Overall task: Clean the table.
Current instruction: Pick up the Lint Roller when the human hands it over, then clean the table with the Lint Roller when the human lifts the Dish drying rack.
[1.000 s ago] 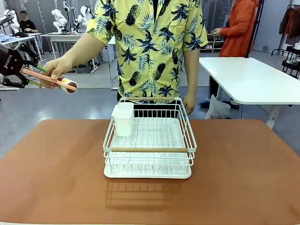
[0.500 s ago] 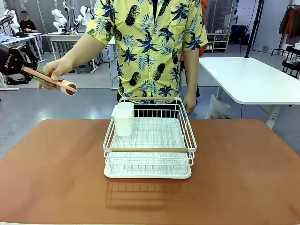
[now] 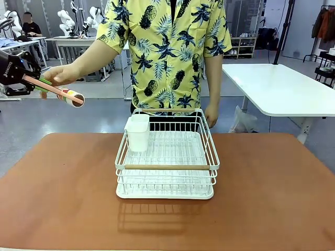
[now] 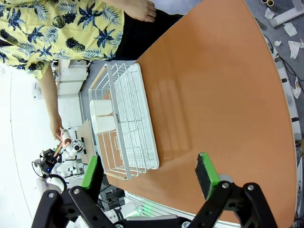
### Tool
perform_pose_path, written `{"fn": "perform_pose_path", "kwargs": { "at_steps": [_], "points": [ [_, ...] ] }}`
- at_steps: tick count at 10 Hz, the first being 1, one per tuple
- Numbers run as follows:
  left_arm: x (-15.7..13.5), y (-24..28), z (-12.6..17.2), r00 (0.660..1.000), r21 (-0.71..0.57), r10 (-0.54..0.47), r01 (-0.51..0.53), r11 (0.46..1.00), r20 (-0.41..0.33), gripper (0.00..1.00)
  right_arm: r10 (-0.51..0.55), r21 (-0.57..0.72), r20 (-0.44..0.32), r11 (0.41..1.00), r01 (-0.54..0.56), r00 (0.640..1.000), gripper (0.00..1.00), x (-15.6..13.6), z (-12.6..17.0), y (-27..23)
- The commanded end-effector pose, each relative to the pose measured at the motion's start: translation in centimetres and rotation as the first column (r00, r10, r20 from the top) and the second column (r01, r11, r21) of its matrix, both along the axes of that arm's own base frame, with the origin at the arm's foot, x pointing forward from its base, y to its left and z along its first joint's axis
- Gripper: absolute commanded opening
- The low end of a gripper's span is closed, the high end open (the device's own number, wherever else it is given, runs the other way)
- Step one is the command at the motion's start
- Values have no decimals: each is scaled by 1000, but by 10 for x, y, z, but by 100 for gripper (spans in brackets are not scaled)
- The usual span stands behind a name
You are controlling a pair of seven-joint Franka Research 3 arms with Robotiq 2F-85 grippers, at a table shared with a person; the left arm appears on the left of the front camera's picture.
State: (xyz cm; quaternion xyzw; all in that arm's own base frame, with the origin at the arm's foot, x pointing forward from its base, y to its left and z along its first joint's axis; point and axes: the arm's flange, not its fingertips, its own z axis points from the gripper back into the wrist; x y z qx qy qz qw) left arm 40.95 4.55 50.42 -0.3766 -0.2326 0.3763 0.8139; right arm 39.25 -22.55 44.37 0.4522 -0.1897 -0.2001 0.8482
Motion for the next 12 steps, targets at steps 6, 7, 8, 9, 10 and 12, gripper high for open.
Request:
{"fn": "perform_pose_path", "kwargs": {
  "at_steps": [6, 7, 8, 9, 10, 12],
  "points": [
    [1, -2, 2, 1000, -16, 3, -3, 1000, -8, 0, 0, 10, 9, 1000, -1, 1000, 100, -1, 3, 0],
    [1, -2, 2, 1000, -16, 3, -3, 1000, -8, 0, 0, 10, 9, 1000, -1, 1000, 100, -1, 3, 0],
    [1, -2, 2, 1000, -16, 3, -3, 1000, -8, 0, 0, 10, 9, 1000, -1, 1000, 100, -1, 3, 0],
    [1, -2, 2, 1000, -16, 3, -3, 1000, -8, 0, 0, 10, 9, 1000, -1, 1000, 100, -1, 3, 0],
    [1, -2, 2, 1000, -16, 3, -3, 1000, -8, 0, 0, 10, 9, 1000, -1, 1000, 100, -1, 3, 0],
    [1, -2, 2, 1000, -16, 3, -3, 1000, -8, 0, 0, 10, 9, 1000, -1, 1000, 100, -1, 3, 0]
  ]
}}
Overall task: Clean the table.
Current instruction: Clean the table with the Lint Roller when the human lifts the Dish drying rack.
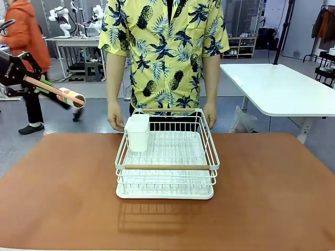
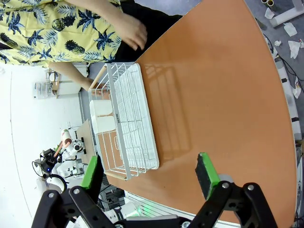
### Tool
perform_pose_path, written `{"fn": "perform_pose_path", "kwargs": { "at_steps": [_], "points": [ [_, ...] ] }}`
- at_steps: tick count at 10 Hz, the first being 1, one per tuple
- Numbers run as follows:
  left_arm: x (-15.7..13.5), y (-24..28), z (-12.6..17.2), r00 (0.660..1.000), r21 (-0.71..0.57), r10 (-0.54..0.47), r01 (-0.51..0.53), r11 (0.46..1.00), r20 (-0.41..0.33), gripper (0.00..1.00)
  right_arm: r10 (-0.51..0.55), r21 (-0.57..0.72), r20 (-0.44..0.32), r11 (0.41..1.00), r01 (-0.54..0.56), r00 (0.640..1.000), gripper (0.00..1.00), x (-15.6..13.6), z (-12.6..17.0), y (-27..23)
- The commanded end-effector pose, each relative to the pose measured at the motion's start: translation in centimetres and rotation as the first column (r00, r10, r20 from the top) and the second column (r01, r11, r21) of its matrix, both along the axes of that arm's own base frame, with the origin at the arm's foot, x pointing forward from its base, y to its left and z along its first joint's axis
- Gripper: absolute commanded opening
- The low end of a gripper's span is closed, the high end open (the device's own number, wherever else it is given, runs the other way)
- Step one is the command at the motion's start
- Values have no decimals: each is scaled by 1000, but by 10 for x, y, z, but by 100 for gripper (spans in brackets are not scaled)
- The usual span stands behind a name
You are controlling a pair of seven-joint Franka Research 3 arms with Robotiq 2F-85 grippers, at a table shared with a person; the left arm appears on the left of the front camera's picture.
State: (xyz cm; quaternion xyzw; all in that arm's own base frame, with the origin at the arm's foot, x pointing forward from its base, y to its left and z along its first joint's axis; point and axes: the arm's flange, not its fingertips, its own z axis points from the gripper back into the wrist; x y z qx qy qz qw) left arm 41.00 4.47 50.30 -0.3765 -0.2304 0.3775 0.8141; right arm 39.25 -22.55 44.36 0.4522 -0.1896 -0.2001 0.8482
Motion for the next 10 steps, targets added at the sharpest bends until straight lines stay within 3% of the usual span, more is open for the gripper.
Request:
{"fn": "perform_pose_path", "kwargs": {
  "at_steps": [1, 10],
  "points": [
    [0, -1, 3, 1000, -14, 3, -3, 1000, -4, 0, 0, 10, 10, 1000, -1, 1000, 100, -1, 3, 0],
    [0, -1, 3, 1000, -14, 3, -3, 1000, -4, 0, 0, 10, 10, 1000, -1, 1000, 100, -1, 3, 0]
  ]
}}
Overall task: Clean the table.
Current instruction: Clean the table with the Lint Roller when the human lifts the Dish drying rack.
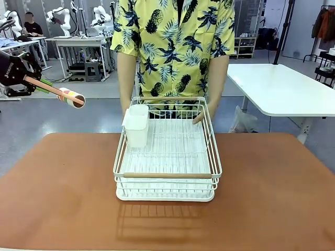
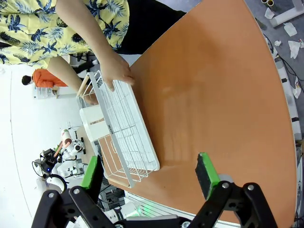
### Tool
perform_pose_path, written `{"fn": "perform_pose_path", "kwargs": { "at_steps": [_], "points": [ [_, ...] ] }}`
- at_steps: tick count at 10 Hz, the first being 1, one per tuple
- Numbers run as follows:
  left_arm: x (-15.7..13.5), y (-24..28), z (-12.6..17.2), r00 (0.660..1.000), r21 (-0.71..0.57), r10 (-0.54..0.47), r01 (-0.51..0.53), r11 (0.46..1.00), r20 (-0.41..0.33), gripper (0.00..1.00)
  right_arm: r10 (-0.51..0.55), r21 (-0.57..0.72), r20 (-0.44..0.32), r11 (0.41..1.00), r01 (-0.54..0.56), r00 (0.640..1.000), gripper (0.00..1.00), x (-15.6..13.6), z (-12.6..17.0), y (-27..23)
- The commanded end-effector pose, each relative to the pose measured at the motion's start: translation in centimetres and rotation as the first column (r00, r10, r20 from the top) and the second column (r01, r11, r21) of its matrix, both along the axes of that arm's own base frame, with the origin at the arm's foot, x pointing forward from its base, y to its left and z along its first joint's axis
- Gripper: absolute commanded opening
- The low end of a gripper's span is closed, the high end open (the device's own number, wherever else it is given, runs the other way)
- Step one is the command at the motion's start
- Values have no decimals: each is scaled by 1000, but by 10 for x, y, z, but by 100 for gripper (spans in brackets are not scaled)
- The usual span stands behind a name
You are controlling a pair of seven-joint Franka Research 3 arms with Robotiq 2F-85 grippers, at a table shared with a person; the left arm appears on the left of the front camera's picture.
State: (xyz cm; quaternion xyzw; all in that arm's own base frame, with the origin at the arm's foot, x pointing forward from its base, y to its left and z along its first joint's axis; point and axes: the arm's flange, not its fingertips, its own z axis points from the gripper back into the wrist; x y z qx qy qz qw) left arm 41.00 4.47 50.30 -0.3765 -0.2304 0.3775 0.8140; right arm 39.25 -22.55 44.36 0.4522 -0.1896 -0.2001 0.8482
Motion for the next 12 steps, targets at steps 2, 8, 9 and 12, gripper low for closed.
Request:
{"fn": "perform_pose_path", "kwargs": {
  "at_steps": [2, 8, 9, 12],
  "points": [
    [0, -1, 3, 1000, -14, 3, -3, 1000, -4, 0, 0, 10, 10, 1000, -1, 1000, 100, -1, 3, 0],
    [0, -1, 3, 1000, -14, 3, -3, 1000, -4, 0, 0, 10, 10, 1000, -1, 1000, 100, -1, 3, 0],
    [0, -1, 3, 1000, -14, 3, -3, 1000, -4, 0, 0, 10, 10, 1000, -1, 1000, 100, -1, 3, 0],
    [0, -1, 3, 1000, -14, 3, -3, 1000, -4, 0, 0, 10, 10, 1000, -1, 1000, 100, -1, 3, 0]
  ]
}}
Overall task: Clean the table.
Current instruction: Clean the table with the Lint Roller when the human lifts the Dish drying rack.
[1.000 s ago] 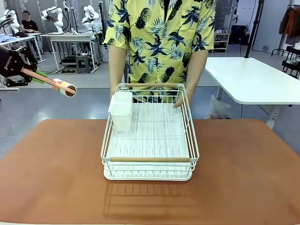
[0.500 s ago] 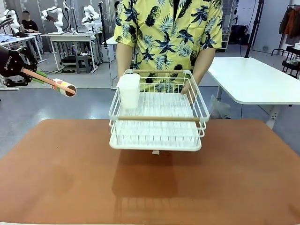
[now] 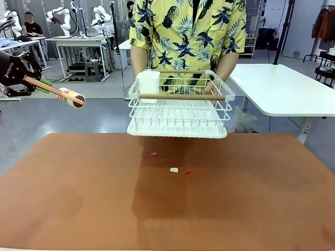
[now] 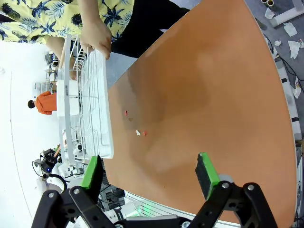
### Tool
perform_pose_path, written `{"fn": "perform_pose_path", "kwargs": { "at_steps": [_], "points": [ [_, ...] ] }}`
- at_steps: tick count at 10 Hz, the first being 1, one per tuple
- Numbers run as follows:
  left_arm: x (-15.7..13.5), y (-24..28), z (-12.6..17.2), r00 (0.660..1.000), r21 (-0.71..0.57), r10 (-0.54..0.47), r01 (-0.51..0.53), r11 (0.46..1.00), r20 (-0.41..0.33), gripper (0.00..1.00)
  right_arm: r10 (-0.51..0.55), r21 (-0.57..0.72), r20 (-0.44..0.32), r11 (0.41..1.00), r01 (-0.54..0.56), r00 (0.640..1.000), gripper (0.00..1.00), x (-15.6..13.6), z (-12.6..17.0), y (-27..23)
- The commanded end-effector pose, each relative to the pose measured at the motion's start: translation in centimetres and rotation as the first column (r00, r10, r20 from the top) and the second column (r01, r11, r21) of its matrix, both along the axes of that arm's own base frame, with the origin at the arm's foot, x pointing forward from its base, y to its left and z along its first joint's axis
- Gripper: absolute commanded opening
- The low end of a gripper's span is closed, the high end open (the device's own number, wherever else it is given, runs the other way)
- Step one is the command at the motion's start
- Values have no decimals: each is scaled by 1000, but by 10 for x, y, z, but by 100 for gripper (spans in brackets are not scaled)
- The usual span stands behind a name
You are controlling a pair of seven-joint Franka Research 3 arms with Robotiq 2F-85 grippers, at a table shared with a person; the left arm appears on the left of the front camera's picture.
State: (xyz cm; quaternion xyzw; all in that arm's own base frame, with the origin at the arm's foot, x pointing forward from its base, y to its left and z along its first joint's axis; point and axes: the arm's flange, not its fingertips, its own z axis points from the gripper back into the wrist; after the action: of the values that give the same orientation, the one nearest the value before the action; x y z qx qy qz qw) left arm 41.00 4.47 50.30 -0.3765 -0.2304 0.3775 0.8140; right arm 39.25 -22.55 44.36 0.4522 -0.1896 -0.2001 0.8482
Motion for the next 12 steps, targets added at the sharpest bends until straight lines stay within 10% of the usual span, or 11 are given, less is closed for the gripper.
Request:
{"fn": "perform_pose_path", "kwargs": {
  "at_steps": [1, 4, 5, 7, 10, 12],
  "points": [
    [0, -1, 3, 1000, -14, 3, -3, 1000, -4, 0, 0, 10, 10, 1000, -1, 1000, 100, -1, 3, 0],
    [0, -1, 3, 1000, -14, 3, -3, 1000, -4, 0, 0, 10, 10, 1000, -1, 1000, 100, -1, 3, 0],
    [0, 0, 0, 1000, 0, 0, 0, 1000, 0, 21, 0, 10, 10, 1000, -1, 1000, 100, -1, 3, 0],
    [5, 8, 45, 968, 195, -250, 252, 948, -33, 21, 0, 10, 10, 1000, -1, 1000, 100, -1, 3, 0],
    [57, -12, 71, 807, 343, -549, 590, 731, -219, 21, 0, 10, 10, 1000, -1, 1000, 100, -1, 3, 0],
    [92, -33, 37, 691, 323, -681, 719, 615, -241, 21, 0, 10, 10, 1000, -1, 1000, 100, -1, 3, 0]
  ]
}}
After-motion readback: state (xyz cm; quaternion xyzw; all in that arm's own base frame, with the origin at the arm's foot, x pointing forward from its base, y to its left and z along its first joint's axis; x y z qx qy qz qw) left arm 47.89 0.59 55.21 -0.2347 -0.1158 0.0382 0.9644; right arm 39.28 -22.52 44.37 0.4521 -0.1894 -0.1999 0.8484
